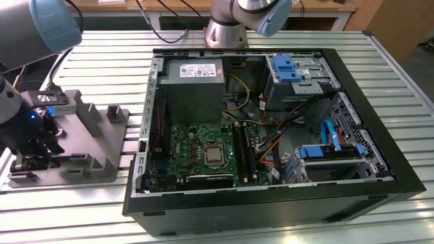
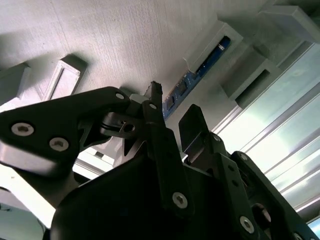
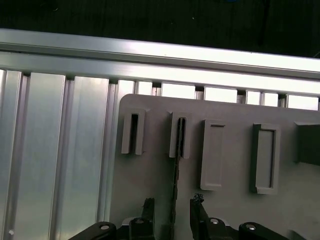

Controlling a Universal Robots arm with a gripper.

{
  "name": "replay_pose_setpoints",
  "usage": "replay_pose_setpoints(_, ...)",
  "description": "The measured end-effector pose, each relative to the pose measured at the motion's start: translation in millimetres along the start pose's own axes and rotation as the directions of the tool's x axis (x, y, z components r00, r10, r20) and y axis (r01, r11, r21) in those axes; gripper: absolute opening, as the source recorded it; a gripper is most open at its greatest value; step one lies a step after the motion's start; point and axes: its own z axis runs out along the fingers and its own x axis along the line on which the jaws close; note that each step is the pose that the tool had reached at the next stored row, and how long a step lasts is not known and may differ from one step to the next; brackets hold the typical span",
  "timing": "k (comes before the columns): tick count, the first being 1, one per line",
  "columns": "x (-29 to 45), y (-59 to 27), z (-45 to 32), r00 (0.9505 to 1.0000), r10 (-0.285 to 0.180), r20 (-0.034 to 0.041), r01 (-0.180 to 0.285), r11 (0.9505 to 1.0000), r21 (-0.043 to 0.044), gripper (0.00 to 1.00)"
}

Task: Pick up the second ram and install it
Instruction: 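Pick up the second ram and move it above second insertion slot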

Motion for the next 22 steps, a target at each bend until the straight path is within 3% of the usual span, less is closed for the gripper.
replay_pose_setpoints(5, 0.0, 0.0, 0.0, 1.0000, 0.000, 0.0001, 0.000, 1.0000, 0.0000, 0.40)
replay_pose_setpoints(9, 0.0, 0.0, 0.0, 1.0000, 0.000, 0.0002, 0.000, 1.0000, 0.0000, 0.22)
replay_pose_setpoints(12, 0.0, 0.0, 0.0, 1.0000, 0.000, 0.0002, 0.000, 1.0000, 0.0000, 0.14)
replay_pose_setpoints(22, 0.0, 0.1, -0.3, 1.0000, 0.000, 0.0005, 0.000, 1.0000, 0.0001, 0.14)
